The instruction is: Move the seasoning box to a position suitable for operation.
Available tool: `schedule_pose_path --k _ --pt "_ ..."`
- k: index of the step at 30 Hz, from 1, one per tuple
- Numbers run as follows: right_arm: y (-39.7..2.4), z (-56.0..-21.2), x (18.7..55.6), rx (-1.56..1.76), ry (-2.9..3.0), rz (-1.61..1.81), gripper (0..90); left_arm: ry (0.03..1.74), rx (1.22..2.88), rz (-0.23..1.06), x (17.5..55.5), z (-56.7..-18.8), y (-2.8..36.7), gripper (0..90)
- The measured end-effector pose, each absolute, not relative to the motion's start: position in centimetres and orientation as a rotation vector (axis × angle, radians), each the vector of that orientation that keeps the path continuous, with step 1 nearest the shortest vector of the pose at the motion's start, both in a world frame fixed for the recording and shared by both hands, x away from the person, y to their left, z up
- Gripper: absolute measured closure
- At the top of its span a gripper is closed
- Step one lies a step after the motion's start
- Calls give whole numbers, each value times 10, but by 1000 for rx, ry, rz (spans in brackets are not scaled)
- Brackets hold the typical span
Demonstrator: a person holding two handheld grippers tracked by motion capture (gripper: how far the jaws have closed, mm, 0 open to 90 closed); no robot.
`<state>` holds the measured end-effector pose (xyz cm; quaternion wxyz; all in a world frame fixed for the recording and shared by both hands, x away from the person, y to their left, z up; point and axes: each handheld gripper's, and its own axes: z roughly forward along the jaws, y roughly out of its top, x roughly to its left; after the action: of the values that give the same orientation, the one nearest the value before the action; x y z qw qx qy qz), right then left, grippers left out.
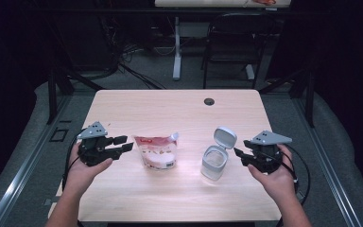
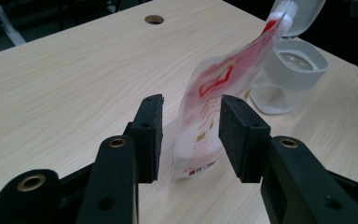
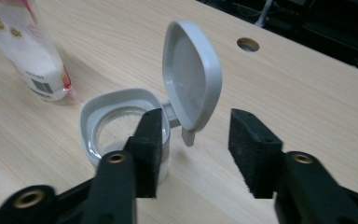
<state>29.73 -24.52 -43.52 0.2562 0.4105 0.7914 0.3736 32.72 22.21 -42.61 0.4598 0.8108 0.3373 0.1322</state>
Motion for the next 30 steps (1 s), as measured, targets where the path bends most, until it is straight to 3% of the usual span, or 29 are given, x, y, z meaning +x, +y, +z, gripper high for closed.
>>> schedule_pose_path --k 11,17,22,30 --pt "-213 -399 305 1006 2199 1066 667 777 2033 312 336 -407 205 633" --pt "-189 -396 312 917 2283 1110 689 766 2031 296 340 -412 205 641" --pt "-167 -402 321 867 2350 1126 682 760 2042 291 343 -419 206 572" --pt "-137 -410 331 833 2408 1169 625 766 2052 255 346 -429 207 617"
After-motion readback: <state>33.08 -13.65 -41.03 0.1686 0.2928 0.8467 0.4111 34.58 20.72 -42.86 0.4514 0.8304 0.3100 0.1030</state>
